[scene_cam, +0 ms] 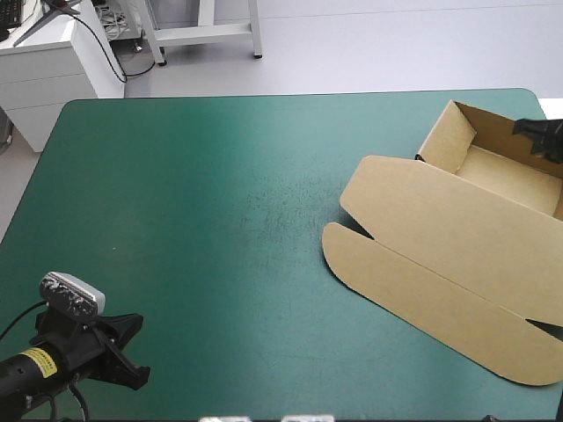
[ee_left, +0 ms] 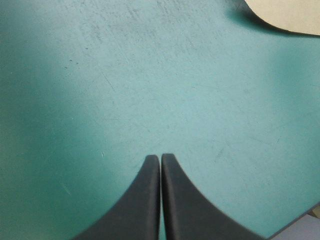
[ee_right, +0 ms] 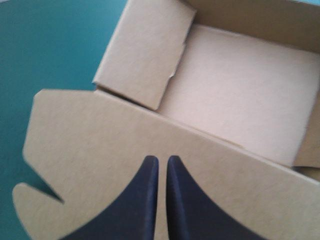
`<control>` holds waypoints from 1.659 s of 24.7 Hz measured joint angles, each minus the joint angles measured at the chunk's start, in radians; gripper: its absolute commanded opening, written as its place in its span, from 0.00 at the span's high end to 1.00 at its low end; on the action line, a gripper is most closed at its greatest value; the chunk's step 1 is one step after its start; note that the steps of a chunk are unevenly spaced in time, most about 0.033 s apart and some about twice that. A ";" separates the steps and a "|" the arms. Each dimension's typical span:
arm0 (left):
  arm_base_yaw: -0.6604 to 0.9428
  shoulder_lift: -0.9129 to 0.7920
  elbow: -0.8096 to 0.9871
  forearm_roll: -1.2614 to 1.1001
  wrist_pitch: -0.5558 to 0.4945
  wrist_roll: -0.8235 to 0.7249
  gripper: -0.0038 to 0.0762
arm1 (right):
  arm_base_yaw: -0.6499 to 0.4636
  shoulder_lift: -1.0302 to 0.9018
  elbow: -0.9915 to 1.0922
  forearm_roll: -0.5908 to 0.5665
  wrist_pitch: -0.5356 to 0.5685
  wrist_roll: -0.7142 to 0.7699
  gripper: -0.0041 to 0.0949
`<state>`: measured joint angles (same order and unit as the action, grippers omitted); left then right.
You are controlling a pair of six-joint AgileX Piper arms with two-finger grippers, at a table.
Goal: Fold the box
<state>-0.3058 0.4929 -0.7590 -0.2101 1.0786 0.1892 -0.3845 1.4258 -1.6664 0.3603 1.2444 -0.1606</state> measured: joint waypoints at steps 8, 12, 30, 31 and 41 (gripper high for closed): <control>0.000 -0.018 0.003 -0.001 -0.076 -0.028 0.96 | 0.240 -0.299 0.357 0.030 -0.139 -0.121 0.96; 0.000 -0.067 0.003 -0.001 -0.101 -0.030 0.96 | 0.311 -0.430 0.542 0.030 -0.226 -0.182 0.96; 0.000 -0.397 0.201 -0.001 -0.127 -0.004 0.96 | 0.329 -1.131 1.155 0.030 -0.537 -0.238 0.96; 0.000 -0.402 0.209 -0.001 -0.129 -0.004 0.96 | 0.329 -1.161 1.170 0.029 -0.539 -0.238 0.96; 0.000 -0.475 0.295 -0.001 -0.180 -0.004 0.96 | 0.330 -1.438 1.274 -0.032 -0.535 -0.165 0.96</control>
<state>-0.3058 0.0175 -0.4636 -0.2113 0.8988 0.1852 -0.0549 -0.0126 -0.3926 0.3287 0.7095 -0.3259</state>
